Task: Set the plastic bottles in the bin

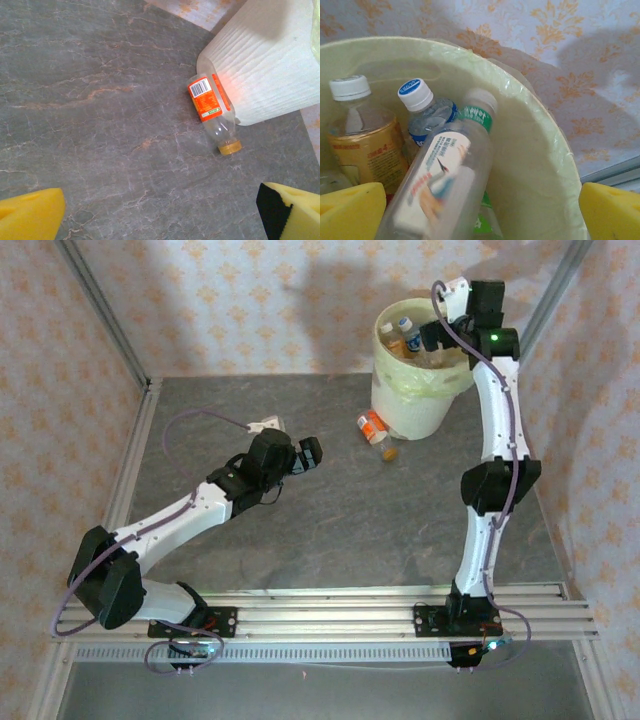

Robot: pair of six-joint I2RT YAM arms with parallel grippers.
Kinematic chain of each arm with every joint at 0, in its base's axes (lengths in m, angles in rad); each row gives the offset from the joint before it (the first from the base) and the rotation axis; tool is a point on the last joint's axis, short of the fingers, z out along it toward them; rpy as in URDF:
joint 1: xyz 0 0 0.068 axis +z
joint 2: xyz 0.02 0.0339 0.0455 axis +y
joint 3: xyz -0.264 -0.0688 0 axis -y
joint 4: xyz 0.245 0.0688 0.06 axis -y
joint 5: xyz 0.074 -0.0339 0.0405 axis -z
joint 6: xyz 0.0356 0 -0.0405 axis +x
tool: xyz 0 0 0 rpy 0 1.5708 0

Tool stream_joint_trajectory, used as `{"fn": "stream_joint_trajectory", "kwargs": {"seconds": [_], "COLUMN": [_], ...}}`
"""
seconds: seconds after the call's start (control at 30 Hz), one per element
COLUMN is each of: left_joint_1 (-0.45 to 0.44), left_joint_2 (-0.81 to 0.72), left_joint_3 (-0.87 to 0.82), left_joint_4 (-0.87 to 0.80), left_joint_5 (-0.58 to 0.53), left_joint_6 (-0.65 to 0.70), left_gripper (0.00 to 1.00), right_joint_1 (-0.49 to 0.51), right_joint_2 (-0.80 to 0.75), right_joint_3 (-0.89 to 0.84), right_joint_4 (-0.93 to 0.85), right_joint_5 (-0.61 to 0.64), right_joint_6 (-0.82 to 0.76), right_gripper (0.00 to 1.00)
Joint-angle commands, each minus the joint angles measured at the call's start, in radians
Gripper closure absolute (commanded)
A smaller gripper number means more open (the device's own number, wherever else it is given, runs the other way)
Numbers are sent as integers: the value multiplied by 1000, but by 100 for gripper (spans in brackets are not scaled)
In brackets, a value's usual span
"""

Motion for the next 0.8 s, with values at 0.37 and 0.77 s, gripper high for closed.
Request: {"fn": "stream_joint_trajectory", "kwargs": {"seconds": [0.37,0.77], "left_joint_1": [-4,6], "left_joint_2": [53,172], "left_joint_3": [28,98], "left_joint_4": [23,1], "left_joint_5": [-20,31], "left_joint_6": [-39,-49], "left_gripper": [0,0], "right_joint_1": [20,216], "right_joint_2": [-748,-534], "right_joint_3": [-1193,-1501], "right_joint_4": [622,799], "right_joint_5": [-185,-27], "right_joint_6": [507,621], "right_gripper": [1,2]}}
